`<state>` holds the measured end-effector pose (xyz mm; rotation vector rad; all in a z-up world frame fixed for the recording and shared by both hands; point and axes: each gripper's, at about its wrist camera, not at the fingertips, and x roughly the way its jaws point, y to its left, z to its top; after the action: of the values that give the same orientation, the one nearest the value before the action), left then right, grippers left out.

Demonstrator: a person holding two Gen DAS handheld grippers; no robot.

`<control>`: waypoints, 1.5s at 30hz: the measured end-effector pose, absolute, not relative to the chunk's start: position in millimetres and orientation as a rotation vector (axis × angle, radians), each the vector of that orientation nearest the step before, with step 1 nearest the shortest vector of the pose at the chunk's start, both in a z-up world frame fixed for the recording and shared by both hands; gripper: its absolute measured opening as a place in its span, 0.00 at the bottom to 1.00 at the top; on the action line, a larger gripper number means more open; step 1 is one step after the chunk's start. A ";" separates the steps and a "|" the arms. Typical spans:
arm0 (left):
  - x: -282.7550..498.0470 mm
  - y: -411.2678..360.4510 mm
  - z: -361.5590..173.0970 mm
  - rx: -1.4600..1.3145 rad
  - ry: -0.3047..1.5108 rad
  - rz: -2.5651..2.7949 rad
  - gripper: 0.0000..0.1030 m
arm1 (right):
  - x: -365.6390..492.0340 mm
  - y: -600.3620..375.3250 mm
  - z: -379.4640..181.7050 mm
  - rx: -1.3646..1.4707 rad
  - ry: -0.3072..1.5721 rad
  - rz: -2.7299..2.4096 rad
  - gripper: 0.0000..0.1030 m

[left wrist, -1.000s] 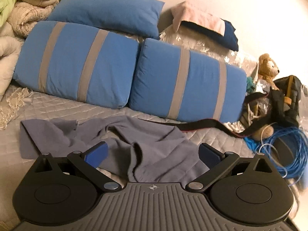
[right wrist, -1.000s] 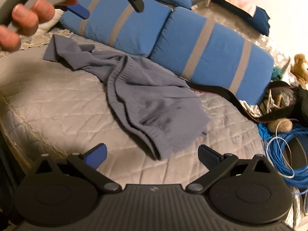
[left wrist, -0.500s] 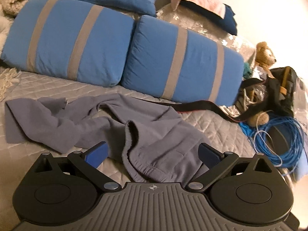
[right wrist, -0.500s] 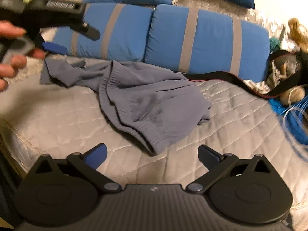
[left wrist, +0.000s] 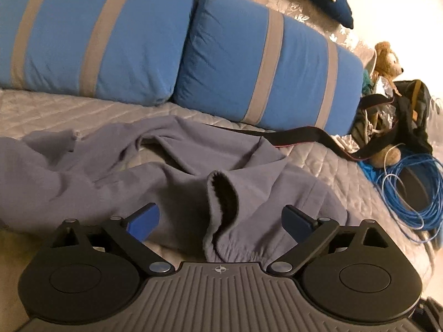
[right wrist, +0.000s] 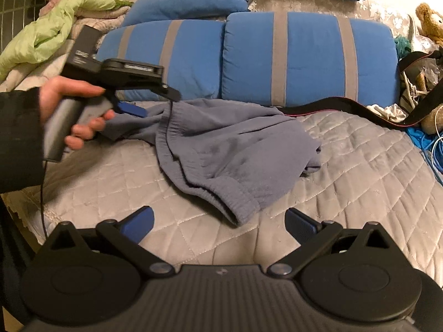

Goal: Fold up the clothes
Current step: 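Grasp a cuff with the left tool while the right tool grasps the waistband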

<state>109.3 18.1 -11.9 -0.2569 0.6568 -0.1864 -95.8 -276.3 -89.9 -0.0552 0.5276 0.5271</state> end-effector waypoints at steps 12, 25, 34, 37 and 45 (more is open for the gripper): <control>158.0 16.6 -27.6 -0.367 0.723 -0.248 0.76 | -96.5 -272.8 -93.9 -0.083 0.520 0.544 1.00; 167.6 16.8 -15.2 -0.410 0.779 -0.193 0.09 | -104.3 -240.0 -101.9 -0.335 0.468 0.418 1.00; 161.8 21.8 9.6 -0.451 0.719 -0.166 0.08 | -95.5 -214.4 -101.4 -0.492 0.418 0.288 1.00; 161.9 26.2 10.3 -0.463 0.719 -0.161 0.08 | -89.0 -215.1 -97.6 -0.497 0.418 0.234 1.00; 159.1 37.4 7.5 -0.480 0.726 -0.147 0.08 | -78.8 -207.3 -102.4 -0.641 0.401 0.150 0.99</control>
<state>159.1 37.4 7.5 -0.4800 0.7261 -0.1474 -78.8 -207.3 -102.4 -0.6414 0.4013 0.1502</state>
